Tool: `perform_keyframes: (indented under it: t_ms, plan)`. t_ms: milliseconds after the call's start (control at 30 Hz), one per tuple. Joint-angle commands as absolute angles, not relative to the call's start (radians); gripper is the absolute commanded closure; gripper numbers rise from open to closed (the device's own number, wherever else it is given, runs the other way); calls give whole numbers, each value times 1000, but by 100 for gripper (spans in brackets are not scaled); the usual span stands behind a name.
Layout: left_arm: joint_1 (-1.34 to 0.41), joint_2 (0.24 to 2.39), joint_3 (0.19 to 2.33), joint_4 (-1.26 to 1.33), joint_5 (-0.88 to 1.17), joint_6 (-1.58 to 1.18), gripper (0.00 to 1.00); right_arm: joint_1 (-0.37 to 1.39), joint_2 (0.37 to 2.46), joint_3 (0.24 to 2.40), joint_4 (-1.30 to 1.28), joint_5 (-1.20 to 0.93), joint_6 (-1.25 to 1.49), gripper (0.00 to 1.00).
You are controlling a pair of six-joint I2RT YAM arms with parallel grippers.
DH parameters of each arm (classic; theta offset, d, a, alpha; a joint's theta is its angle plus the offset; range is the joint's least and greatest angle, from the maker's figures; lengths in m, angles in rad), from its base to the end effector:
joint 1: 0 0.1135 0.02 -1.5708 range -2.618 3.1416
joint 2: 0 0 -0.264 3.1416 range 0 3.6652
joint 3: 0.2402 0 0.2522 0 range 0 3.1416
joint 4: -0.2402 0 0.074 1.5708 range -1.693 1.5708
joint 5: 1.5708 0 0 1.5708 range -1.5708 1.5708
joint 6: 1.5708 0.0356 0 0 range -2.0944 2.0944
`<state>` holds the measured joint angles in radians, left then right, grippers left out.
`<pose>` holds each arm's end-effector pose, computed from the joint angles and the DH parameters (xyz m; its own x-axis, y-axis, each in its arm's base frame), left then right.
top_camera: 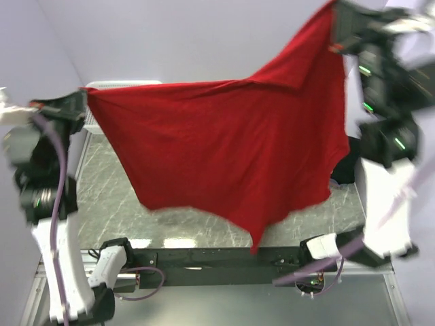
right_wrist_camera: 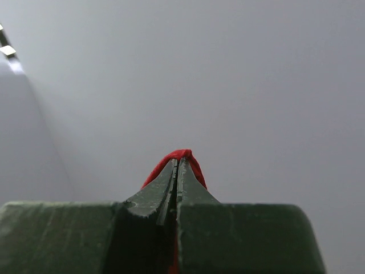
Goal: Fold and stack the t-shirts
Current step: Flatten the tshirt out
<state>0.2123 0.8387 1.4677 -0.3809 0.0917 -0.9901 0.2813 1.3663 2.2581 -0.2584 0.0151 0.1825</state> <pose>0.1106 0.0205 0.5294 0.2346 -0.8011 -0.5506 0.1332 0.5876 -0.7981 0.1557 0.0444 0.6652 0.5109 0.3365 -0.7910 -0.3647 0.9181 0.1551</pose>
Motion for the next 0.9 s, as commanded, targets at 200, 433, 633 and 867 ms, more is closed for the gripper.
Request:
perform_keyframes:
  t_ms: [200,433,633,867]
  plan:
    - [210,1052,1417,-353,265,-988,100,259,1698,2381,-377,3,167,100]
    - [210,1075,1503,-345,293,-980,99,258,1669,2365,-339,-29,201,100]
    - [212,982,1496,-301,238,-1022,100,259,1557,2310,-269,-21,224,100]
    - [212,757,1482,-268,3,-1020,100,259,1338,2160,-83,34,204,100]
